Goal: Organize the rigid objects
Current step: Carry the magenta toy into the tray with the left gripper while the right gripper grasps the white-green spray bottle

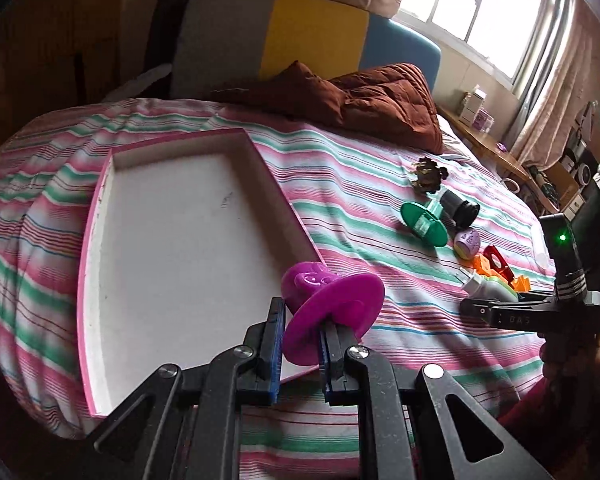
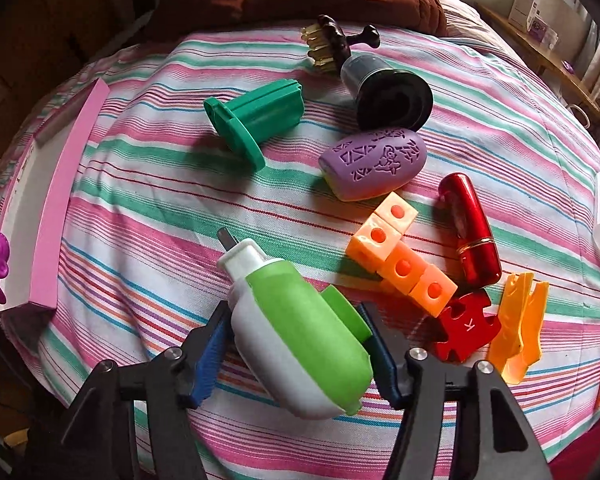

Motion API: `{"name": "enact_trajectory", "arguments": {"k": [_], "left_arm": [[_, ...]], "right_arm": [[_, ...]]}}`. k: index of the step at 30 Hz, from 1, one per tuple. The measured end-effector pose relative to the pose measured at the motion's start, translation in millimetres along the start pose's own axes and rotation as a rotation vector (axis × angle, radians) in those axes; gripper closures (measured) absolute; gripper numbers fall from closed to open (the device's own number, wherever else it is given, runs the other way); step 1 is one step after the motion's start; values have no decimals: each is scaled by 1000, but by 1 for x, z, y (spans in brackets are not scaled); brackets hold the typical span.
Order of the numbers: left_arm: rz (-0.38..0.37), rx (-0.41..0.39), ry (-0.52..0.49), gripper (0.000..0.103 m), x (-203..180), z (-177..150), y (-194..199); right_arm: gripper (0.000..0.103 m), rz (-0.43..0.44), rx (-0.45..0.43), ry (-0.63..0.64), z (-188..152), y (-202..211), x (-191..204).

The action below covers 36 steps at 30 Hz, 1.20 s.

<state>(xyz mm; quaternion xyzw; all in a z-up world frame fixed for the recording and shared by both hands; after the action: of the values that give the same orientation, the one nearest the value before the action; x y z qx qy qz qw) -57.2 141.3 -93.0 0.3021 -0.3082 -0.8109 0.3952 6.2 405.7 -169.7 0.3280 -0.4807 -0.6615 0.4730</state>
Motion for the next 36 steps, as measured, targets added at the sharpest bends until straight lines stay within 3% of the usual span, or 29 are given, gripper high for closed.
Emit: {"name": "enact_trajectory", "arguments": {"k": [12, 19, 22, 29, 36], "left_arm": [[154, -29, 48, 88, 57, 8, 20], [145, -29, 80, 88, 72, 13, 19], [105, -15, 130, 88, 81, 17, 16], [43, 33, 238, 88, 107, 36, -3], [132, 48, 225, 88, 131, 67, -35]], "right_arm": [[40, 25, 9, -29, -2, 0, -9], [39, 7, 4, -10, -4, -2, -12], [39, 25, 2, -28, -5, -2, -15], [51, -13, -18, 19, -6, 1, -18], [52, -47, -36, 66, -7, 1, -17]]}}
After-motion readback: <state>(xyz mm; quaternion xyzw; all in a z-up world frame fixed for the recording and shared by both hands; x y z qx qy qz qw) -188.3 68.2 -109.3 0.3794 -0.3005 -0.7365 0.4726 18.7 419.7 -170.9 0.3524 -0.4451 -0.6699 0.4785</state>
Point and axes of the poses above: each gripper's, at about its wrist camera, not at the fingertips, and y roughly against the way its jaws point, x to its left, z to its top, the point moved 9 cm from there along -y, roughly the way its jaws point, and after that the axes turned 3 degrees about -z, right-handed, at the moved point
